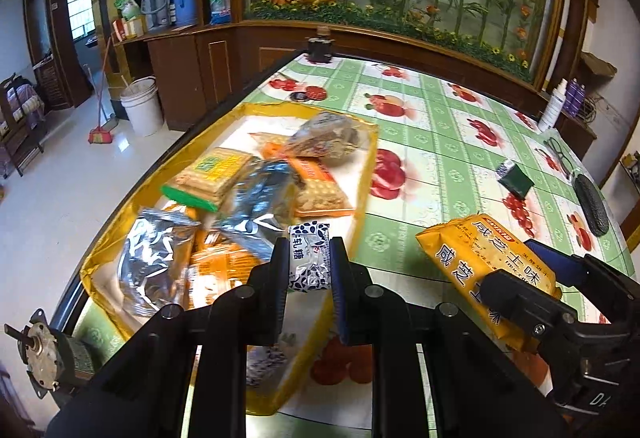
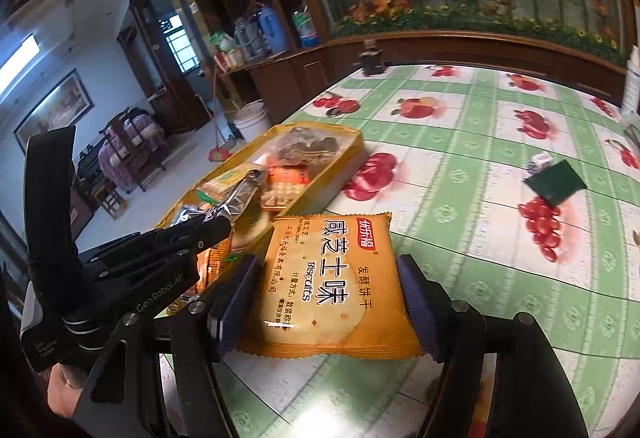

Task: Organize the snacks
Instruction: 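Carry the white carton and orange biscuit pack over the yellow tray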

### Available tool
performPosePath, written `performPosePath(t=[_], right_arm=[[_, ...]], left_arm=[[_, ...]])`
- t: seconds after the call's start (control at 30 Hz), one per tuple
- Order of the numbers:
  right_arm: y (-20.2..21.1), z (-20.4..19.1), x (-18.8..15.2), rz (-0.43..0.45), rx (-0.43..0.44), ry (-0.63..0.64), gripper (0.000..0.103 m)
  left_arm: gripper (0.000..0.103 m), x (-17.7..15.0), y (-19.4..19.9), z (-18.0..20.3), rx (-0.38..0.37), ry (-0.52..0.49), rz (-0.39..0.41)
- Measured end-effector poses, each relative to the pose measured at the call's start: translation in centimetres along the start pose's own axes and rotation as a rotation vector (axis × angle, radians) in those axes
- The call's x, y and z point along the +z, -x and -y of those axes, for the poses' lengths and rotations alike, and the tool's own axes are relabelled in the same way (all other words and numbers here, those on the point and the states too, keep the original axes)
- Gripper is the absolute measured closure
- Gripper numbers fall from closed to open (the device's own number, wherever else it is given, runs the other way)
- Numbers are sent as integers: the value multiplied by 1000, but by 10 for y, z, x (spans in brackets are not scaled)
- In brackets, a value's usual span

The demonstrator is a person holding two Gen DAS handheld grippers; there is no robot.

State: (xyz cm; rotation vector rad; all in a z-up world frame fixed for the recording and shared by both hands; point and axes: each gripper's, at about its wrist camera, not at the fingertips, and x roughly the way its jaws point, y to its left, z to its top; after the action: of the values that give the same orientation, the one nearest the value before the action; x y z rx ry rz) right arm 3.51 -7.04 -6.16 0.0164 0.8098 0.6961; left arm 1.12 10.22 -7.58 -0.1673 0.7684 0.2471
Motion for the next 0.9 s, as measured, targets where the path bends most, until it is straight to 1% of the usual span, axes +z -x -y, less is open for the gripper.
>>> performPosePath(t=[0.27,0.5,0.67,0.9], right_arm=[[-25,-32,16,-4,44,61,33],[-54,-57,38,-6,77,98,33],[-79,-67,53,-12,91,101,33],[-110,-73,67,-20,91,93,33]], left_arm=[[86,0,-4,-31,52,54,-6],[86,4,-14,-60,96,99,-28],[86,8,-25,-79,127,117,-54],[86,17,-37,-89,142,114,-73]])
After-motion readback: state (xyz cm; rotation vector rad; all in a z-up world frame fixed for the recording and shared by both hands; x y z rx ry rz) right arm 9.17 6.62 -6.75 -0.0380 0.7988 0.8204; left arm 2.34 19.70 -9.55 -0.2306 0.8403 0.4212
